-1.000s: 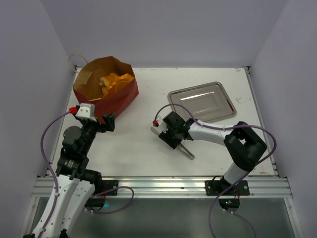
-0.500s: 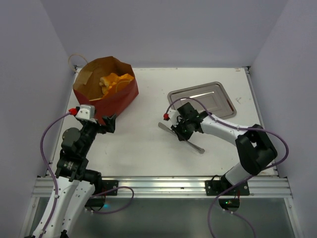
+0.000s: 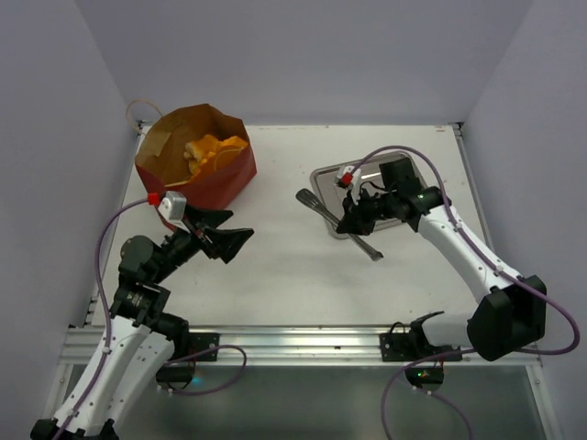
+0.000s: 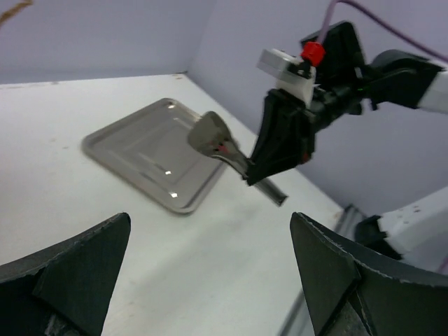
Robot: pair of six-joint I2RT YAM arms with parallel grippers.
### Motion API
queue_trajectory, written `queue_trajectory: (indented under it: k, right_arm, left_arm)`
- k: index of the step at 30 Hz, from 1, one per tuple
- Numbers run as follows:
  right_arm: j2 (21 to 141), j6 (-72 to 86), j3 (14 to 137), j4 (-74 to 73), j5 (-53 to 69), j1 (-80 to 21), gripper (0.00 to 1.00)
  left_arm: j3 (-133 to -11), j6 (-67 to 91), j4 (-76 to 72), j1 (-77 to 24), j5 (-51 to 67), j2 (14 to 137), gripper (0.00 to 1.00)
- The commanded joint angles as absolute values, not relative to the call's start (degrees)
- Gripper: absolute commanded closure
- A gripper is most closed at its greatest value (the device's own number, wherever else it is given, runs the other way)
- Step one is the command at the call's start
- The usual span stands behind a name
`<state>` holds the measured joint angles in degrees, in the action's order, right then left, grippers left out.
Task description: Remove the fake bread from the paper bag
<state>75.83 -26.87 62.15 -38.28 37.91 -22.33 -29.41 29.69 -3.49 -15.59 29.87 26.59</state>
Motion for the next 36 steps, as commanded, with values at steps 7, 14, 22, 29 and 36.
queue_trajectory:
  k: [7, 14, 22, 29, 36]
  right_arm:
    - [76.64, -18.29, 68.63, -40.96, 70.99, -18.19, 1.00]
    - [73.40, 2.86, 66.54, -24.85, 76.37, -18.28, 1.00]
    - [68.47, 19.25, 56.87, -5.10, 76.64, -18.37, 1.00]
    - [68.47, 19.69, 56.42, -4.57, 76.90, -18.37, 1.00]
    - [68.64, 20.65, 56.08, -3.52, 77.34, -18.28, 0.98]
  left_arm:
    - [-30.67, 45.27, -25.30, -38.03, 17.60, 41.11, 0.01]
    - [-38.58, 46.23, -33.13, -46.93, 5.37, 59.66, 0.03]
    - [-43.59, 46.06, -39.46, -48.43, 5.71, 68.20, 0.12]
    - [-42.10, 46.76, -43.50, -48.52, 7.64, 68.64, 0.30]
    - [-41.92, 47.55, -46.32, -48.52, 9.75, 69.26, 0.63]
